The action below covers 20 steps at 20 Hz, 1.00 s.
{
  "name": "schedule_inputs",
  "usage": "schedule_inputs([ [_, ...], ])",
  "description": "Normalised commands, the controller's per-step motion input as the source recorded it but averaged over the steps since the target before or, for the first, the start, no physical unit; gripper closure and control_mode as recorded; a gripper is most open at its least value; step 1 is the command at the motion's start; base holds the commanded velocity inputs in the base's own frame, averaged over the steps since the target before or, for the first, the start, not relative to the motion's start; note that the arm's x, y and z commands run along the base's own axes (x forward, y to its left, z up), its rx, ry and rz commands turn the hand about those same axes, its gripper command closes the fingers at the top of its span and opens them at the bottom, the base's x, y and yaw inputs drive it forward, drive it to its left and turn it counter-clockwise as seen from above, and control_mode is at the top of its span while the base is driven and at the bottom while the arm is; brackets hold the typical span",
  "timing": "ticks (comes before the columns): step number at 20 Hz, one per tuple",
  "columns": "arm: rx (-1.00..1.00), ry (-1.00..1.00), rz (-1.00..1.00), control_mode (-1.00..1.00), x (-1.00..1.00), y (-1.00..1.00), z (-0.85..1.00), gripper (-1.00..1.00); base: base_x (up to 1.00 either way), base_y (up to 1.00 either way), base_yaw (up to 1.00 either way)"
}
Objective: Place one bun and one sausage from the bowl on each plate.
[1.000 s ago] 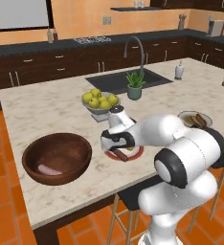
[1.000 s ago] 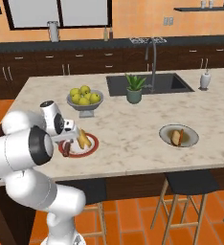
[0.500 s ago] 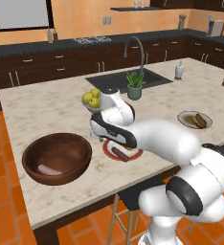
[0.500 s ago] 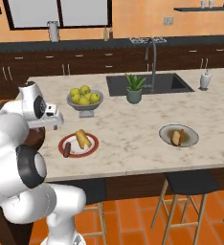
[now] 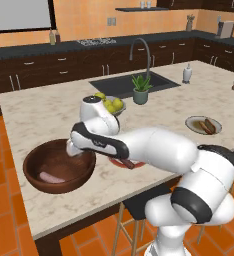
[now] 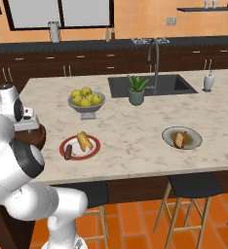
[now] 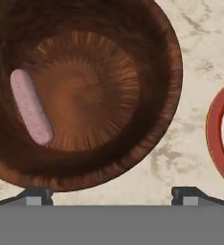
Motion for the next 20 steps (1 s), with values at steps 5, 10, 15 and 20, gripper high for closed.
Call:
schedule_inputs([
  [5,0.08,0.13,0.14,-1.00,-0.01,1.00,-0.60,-1.00,0.00,0.00,0.00],
  [10,0.05,0.10,0.16,-1.00,-0.03,1.00,-0.66,-1.00,0.00,0.00,0.00],
  [15,-0.02,0.01,-0.01,-1.00,0.44,0.48,-0.05,-1.00,0.00,0.00,0.00],
  [20,-0.07,0.09,-0.02,-1.00,0.34,0.00,-0.28,-1.00,0.00,0.00,0.00],
])
